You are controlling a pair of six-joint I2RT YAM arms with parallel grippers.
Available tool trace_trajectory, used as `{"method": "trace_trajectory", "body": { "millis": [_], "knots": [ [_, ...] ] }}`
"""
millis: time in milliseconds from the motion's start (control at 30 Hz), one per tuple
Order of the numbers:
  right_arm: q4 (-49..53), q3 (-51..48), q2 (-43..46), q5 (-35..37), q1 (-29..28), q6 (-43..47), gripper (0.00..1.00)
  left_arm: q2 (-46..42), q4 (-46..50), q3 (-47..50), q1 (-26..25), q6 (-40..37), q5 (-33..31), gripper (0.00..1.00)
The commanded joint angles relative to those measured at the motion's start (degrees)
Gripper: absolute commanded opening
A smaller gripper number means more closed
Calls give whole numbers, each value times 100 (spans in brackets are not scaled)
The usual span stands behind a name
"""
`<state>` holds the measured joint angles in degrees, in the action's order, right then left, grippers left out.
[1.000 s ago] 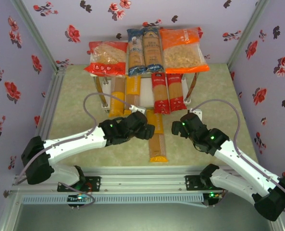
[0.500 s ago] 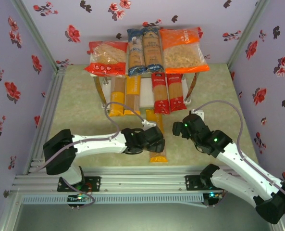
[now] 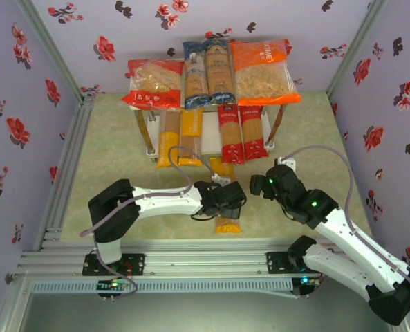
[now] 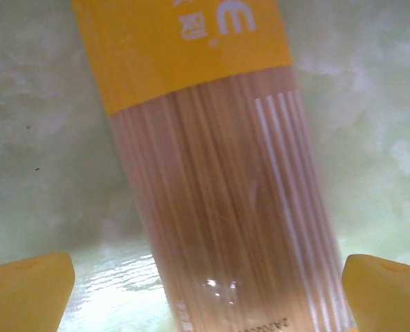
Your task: Place and organize the pasta boxes and bags onto the shelf
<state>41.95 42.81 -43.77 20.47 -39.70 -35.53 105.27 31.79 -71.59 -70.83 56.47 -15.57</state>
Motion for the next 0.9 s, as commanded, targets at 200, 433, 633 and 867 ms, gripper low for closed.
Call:
{"method": "trace_trajectory", "body": {
  "millis": [200, 433, 633, 867],
  "knots": [
    [-51, 184, 255, 221, 52, 229, 99, 603, 67, -502, 156, 161, 301, 100],
    [-170, 193, 220, 265, 62, 324, 99, 906, -118, -546, 229, 243, 501, 100],
    [-245, 138, 195, 258, 78, 362, 99, 1083, -2, -551, 288, 119, 544, 100],
    [-256, 134, 200, 242, 100, 347, 99, 830, 389, -200, 289, -131, 476, 100]
  ]
}}
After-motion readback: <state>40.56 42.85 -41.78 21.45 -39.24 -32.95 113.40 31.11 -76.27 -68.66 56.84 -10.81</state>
